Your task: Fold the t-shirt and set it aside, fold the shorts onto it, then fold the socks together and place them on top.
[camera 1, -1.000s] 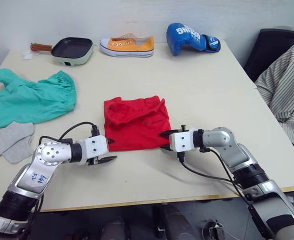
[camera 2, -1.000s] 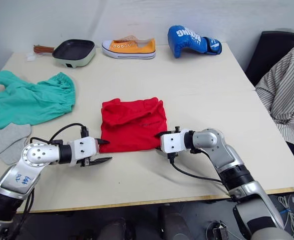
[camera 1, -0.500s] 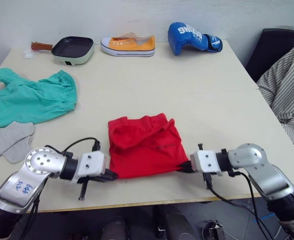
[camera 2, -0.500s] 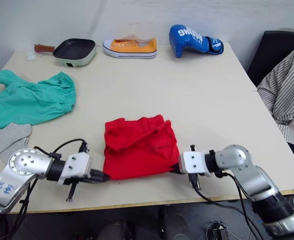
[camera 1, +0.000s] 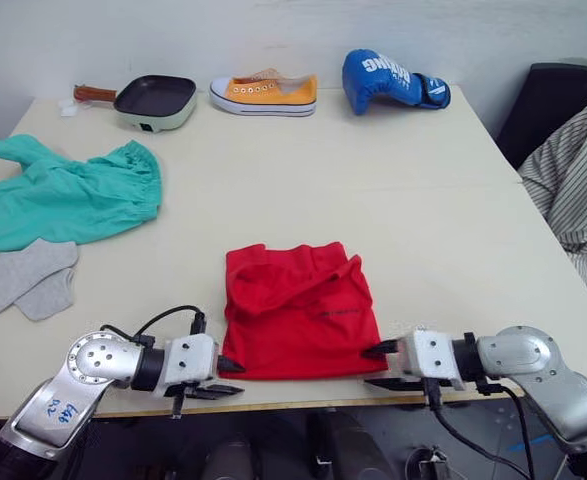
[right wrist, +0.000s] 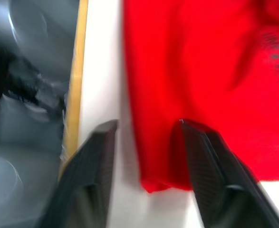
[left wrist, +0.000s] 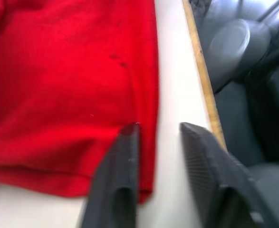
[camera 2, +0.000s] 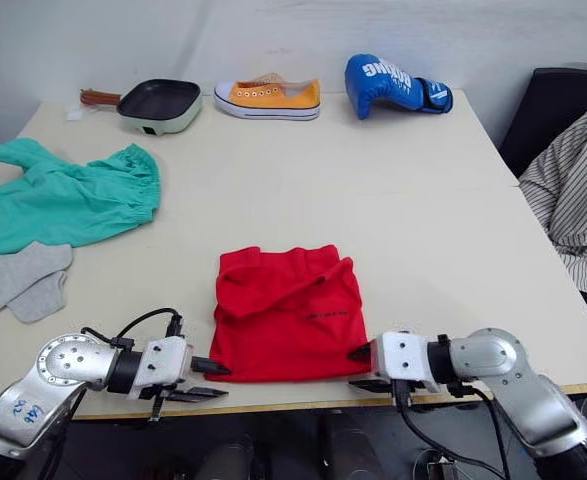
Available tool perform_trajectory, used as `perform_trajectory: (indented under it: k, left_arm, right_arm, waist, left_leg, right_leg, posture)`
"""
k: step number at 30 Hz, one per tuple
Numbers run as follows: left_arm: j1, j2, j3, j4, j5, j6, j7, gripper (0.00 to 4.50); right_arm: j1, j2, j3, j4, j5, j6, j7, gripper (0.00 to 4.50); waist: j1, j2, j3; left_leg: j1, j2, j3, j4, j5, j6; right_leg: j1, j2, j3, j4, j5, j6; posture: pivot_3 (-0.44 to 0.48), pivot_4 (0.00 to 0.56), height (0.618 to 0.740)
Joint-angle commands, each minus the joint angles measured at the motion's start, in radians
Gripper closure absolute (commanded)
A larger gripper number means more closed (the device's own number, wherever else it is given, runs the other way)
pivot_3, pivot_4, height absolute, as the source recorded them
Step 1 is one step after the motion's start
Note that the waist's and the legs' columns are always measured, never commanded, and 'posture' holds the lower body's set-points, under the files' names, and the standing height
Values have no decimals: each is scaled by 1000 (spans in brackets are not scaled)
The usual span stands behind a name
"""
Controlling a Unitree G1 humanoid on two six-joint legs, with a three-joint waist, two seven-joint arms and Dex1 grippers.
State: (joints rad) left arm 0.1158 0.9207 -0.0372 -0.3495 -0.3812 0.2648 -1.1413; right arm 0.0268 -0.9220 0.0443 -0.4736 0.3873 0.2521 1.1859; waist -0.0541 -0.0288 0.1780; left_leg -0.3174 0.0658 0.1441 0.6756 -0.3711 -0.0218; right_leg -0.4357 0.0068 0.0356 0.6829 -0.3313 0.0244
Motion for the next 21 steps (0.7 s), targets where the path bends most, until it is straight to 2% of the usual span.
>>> perform_trajectory:
  k: [1,4,6,8,11,13,17,21]
  left_arm:
    - [60,68,160,-59,-204,147,-84,1776]
    - [24,96,243,-102,-364,264,-108,1776]
    - [-61,73,224,-79,-380,318,-58,2189]
    - [-130,45,139,-46,-279,276,-33,2694]
    - [-199,14,9,-24,-168,235,-38,3704]
    - [-253,-16,-75,2,-111,229,-37,4372]
    - [-372,-93,-180,111,7,200,-3,4443]
    - [-488,-194,-189,228,54,262,96,4443]
  right_arm:
    - [-12,-33,-147,-81,243,147,25,2398]
    - [-89,0,-148,-62,314,250,-50,2398]
    - [-140,38,-102,-35,291,276,-92,2793]
    - [-176,73,-30,3,206,252,-118,3300]
    - [-207,104,68,54,89,205,-137,4415]
    - [-222,114,127,89,20,173,-133,4500]
    - [-239,112,211,163,-111,80,-116,4500]
    - [-242,133,265,258,-215,-9,-136,4500]
  waist:
    - [-7,-4,1]
    - [-5,-6,1]
    - [0,-5,1]
    - [4,-5,1]
    - [1,-5,1]
    - [1,-5,1]
    - [-1,-5,1]
    - [0,-6,0]
  left_leg:
    - [0,0,0,-1,0,0]
    - [0,1,-2,-3,0,-1]
    - [-1,0,-2,-3,0,-1]
    - [-2,-1,-3,-3,0,-1]
    - [-3,-1,-2,-6,0,0]
    - [-6,-1,-1,-8,0,1]
    - [-16,0,0,-1,0,1]
    - [-16,0,0,6,0,1]
  right_leg:
    - [0,0,0,0,0,0]
    - [0,1,-2,-2,0,0]
    - [0,0,-2,-3,0,0]
    - [0,0,-2,-4,0,0]
    - [0,0,-1,-9,1,1]
    - [-4,0,-1,-11,1,1]
    - [-13,1,-1,-9,1,2]
    - [-11,1,-1,-5,2,3]
  posture:
    - [0,150,740]
    - [0,150,740]
    - [0,150,740]
    - [0,150,740]
    - [0,150,740]
    - [0,150,740]
    - [0,150,740]
    - [0,150,740]
